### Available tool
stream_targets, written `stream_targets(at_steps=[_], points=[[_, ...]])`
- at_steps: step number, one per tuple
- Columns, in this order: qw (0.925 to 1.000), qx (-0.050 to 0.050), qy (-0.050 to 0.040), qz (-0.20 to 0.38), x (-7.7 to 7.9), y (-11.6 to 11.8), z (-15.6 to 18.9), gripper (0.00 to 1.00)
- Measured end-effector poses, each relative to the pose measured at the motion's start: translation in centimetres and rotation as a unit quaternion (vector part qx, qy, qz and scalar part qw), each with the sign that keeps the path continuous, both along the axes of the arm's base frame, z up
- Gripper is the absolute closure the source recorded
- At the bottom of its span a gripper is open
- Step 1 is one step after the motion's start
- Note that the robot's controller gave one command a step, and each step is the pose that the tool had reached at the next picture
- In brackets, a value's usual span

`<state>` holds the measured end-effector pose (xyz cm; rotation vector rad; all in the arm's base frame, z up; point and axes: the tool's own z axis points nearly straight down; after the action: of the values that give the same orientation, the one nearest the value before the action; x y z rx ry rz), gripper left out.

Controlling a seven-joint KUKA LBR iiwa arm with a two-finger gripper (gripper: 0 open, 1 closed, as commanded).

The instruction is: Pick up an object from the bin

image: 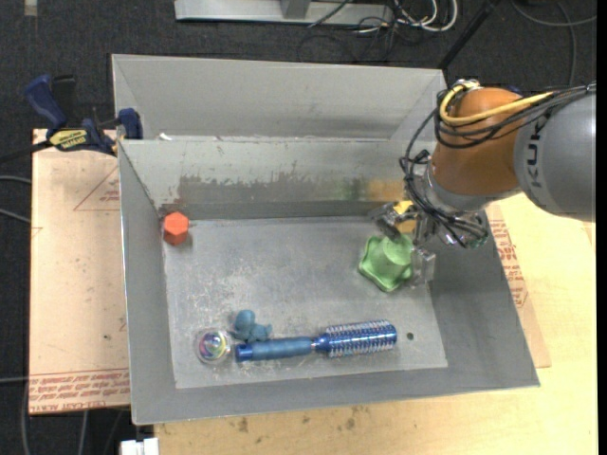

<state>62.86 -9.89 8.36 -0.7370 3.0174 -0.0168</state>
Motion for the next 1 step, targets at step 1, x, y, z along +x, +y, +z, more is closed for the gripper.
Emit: stream_targets(at_steps=[1], points=[[1.0,0.0,0.0017,0.0,-0.01,0.0,0.1,1.0]])
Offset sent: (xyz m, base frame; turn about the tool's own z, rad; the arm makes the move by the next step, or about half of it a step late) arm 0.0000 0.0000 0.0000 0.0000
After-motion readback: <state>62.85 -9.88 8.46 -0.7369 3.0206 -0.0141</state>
